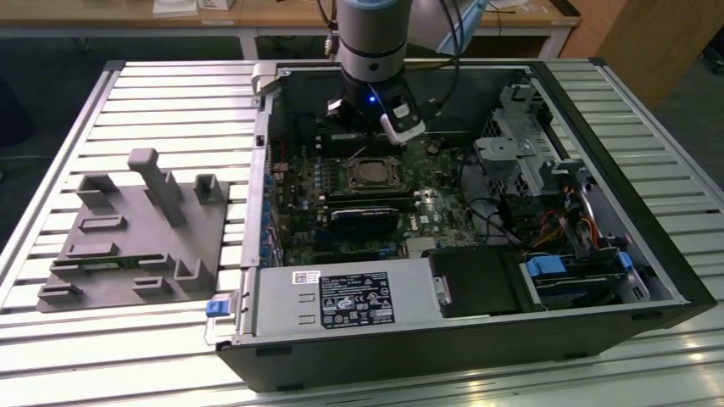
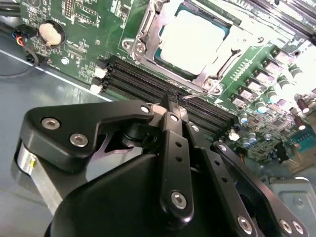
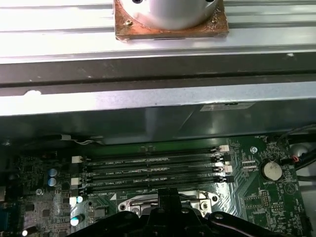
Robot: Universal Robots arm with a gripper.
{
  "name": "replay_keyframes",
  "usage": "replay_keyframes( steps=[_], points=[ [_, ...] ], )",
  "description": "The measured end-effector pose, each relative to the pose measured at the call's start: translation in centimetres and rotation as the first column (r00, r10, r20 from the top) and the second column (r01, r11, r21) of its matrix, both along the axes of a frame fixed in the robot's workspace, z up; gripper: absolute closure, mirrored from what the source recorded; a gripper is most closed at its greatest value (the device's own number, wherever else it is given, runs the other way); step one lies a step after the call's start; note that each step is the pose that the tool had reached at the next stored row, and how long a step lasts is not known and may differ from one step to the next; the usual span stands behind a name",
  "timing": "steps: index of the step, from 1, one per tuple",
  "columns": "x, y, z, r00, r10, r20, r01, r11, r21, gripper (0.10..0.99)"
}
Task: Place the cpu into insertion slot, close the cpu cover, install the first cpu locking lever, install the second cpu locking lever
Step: 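Install the first cpu locking lever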
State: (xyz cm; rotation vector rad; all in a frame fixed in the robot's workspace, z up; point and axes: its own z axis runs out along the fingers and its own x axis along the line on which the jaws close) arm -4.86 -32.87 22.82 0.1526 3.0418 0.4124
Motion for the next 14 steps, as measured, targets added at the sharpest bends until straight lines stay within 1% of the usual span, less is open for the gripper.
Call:
replay_keyframes(
  steps=[3, 4, 5, 6, 10, 12, 14],
  points=[
    [0.0, 0.0, 0.0, 1.0, 0.0, -0.0001, 0.0, 1.0, 0.0, 0.98],
    [0.01, 0.0, -0.09, 1.0, 0.0, 0.0014, 0.0, 1.0, 0.0, 0.98],
    [0.01, 0.0, -0.17, 1.0, 0.0, 0.0055, 0.0, 1.0, -0.001, 0.98],
    [0.01, 0.0, -0.25, 0.9999, 0.0, 0.0107, 0.0, 1.0, -0.003, 0.98],
    [-0.01, 0.0, -0.6, 0.9995, 0.0, 0.0322, 0.0, 1.0, -0.004, 0.98],
    [-0.04, 0.03, -0.77, 0.999, 0.0, 0.0438, 0.0, 1.0, -0.006, 0.98],
    [-0.08, 0.19, -0.94, 0.9986, 0.0, 0.0526, 0.0, 0.9999, -0.01, 0.98]
  ],
)
